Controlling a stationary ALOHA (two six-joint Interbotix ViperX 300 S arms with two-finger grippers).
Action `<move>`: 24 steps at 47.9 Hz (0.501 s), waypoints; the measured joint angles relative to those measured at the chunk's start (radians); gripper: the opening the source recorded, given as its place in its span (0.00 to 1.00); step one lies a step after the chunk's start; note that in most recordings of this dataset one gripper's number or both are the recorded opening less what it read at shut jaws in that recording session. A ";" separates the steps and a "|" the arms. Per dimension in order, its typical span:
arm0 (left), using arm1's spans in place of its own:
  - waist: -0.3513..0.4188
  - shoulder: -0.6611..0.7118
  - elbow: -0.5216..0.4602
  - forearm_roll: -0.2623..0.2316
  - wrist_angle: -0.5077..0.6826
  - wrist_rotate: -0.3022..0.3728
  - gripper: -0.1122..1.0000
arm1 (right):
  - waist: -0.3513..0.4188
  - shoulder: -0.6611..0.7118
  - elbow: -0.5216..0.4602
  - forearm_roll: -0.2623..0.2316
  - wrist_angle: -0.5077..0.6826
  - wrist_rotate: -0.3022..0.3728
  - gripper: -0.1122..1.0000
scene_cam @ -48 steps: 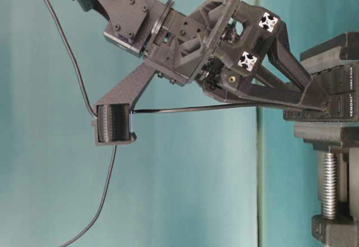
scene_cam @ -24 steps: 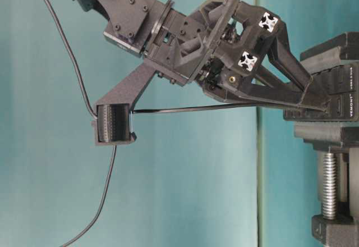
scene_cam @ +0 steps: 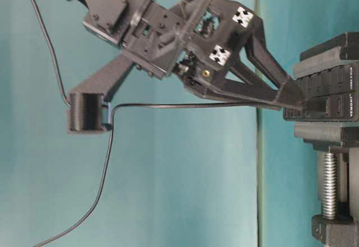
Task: Insert the USB into the second port from the front of the fixed hub.
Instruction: 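Open the right gripper and lift it off the inserted plug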
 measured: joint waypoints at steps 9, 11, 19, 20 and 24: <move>0.002 -0.002 0.000 0.000 0.000 0.000 0.10 | 0.000 -0.032 0.040 0.003 -0.072 0.000 0.73; 0.002 0.000 0.000 0.000 0.000 0.000 0.10 | 0.000 -0.040 0.051 0.005 -0.089 0.000 0.73; 0.000 -0.002 0.000 0.000 0.000 0.000 0.10 | 0.000 -0.075 0.087 0.008 -0.132 0.000 0.73; 0.002 -0.002 0.000 0.000 0.000 0.000 0.10 | -0.002 -0.080 0.092 0.008 -0.135 0.000 0.73; 0.002 -0.002 0.000 0.000 0.000 0.000 0.10 | -0.002 -0.094 0.104 0.012 -0.140 0.002 0.73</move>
